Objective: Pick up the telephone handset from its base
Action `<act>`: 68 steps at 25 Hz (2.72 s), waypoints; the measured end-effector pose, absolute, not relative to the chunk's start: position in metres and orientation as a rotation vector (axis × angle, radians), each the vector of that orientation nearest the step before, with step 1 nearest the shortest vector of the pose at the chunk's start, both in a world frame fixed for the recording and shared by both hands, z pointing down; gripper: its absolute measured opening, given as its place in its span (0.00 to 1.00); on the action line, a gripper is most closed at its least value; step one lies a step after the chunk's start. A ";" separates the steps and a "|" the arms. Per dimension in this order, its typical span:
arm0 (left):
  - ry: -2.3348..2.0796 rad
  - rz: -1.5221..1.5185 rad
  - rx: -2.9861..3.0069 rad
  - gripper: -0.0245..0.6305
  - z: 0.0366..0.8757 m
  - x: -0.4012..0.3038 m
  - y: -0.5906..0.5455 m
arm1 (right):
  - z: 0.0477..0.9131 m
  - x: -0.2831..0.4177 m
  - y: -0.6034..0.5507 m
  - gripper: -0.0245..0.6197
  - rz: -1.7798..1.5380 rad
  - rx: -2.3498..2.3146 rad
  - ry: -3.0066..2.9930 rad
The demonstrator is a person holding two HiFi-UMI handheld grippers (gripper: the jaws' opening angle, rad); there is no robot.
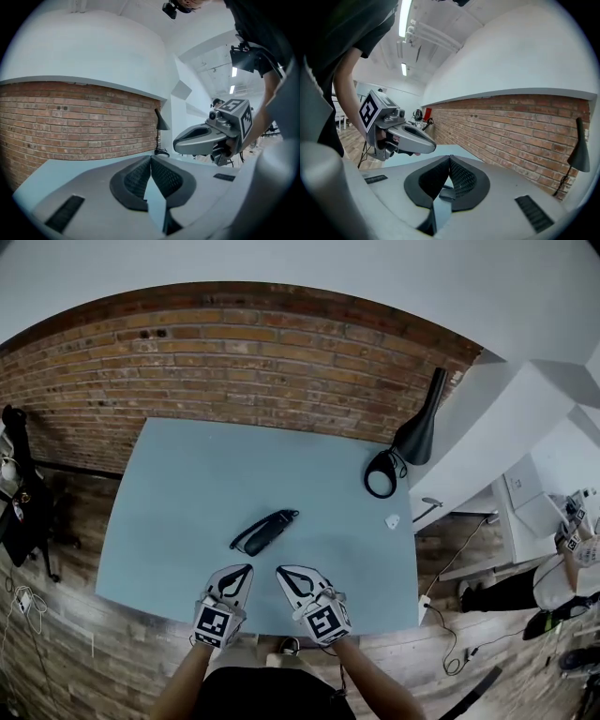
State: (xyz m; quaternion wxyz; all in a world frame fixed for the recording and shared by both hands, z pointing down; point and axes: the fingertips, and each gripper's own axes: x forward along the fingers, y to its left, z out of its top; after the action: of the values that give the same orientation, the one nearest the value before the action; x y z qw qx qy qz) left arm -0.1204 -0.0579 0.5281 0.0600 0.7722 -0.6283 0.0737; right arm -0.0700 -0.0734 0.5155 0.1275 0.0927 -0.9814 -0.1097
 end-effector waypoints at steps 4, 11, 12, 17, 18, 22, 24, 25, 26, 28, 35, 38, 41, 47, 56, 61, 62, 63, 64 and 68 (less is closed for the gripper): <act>-1.818 0.218 2.399 0.08 0.532 -0.138 -0.083 | 0.521 -0.093 -0.093 0.06 -0.288 0.327 -2.814; -1.673 0.267 2.453 0.08 0.551 -0.161 -0.118 | 0.533 -0.113 -0.106 0.06 -0.233 0.428 -2.767; -1.665 0.278 2.440 0.08 0.555 -0.161 -0.121 | 0.535 -0.112 -0.107 0.06 -0.216 0.439 -2.765; -1.664 0.340 2.369 0.15 0.573 -0.159 -0.151 | 0.543 -0.109 -0.112 0.06 -0.209 0.394 -2.762; -1.663 0.362 2.350 0.16 0.578 -0.158 -0.155 | 0.544 -0.106 -0.111 0.06 -0.208 0.381 -2.764; -1.634 0.461 2.302 0.21 0.597 -0.151 -0.176 | 0.554 -0.095 -0.115 0.06 -0.168 0.383 -2.773; -1.617 0.507 2.282 0.23 0.607 -0.148 -0.186 | 0.559 -0.090 -0.114 0.06 -0.147 0.376 -2.774; -1.615 0.529 2.272 0.23 0.611 -0.148 -0.191 | 0.561 -0.088 -0.112 0.06 -0.147 0.364 -2.772; -1.614 0.549 2.262 0.23 0.614 -0.149 -0.194 | 0.562 -0.087 -0.111 0.06 -0.150 0.352 -2.769; -1.605 0.581 2.242 0.23 0.621 -0.150 -0.202 | 0.564 -0.083 -0.112 0.06 -0.147 0.350 -2.765; -1.532 0.689 2.148 0.35 0.658 -0.148 -0.218 | 0.568 -0.061 -0.118 0.06 -0.095 0.422 -2.757; -1.500 0.730 2.128 0.35 0.671 -0.147 -0.222 | 0.571 -0.053 -0.118 0.06 -0.075 0.457 -2.747; -1.463 0.767 2.114 0.36 0.683 -0.142 -0.226 | 0.573 -0.045 -0.120 0.06 -0.060 0.488 -2.738; -1.417 0.833 2.081 0.42 0.705 -0.135 -0.236 | 0.576 -0.030 -0.124 0.06 -0.030 0.552 -2.725; -1.408 0.938 1.963 0.47 0.734 -0.139 -0.242 | 0.574 -0.008 -0.137 0.06 0.004 0.645 -2.713; -1.385 0.944 1.956 0.48 0.738 -0.132 -0.246 | 0.576 0.002 -0.143 0.06 0.022 0.677 -2.704; -1.383 0.946 1.953 0.48 0.739 -0.131 -0.247 | 0.576 0.003 -0.143 0.06 0.024 0.677 -2.704; -1.381 0.949 1.949 0.48 0.740 -0.131 -0.249 | 0.576 0.003 -0.144 0.06 0.026 0.677 -2.704; -1.378 0.952 1.944 0.48 0.741 -0.130 -0.250 | 0.576 0.003 -0.144 0.06 0.028 0.676 -2.705; -1.358 0.967 1.915 0.48 0.750 -0.131 -0.252 | 0.574 0.003 -0.150 0.06 0.042 0.688 -2.711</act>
State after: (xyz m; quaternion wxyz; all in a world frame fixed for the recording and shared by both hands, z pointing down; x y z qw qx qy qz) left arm -0.1310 -0.2525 0.7498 0.2968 0.7202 -0.5108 0.3638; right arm 0.0032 -0.1499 0.5737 0.1714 0.2424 -0.9548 0.0147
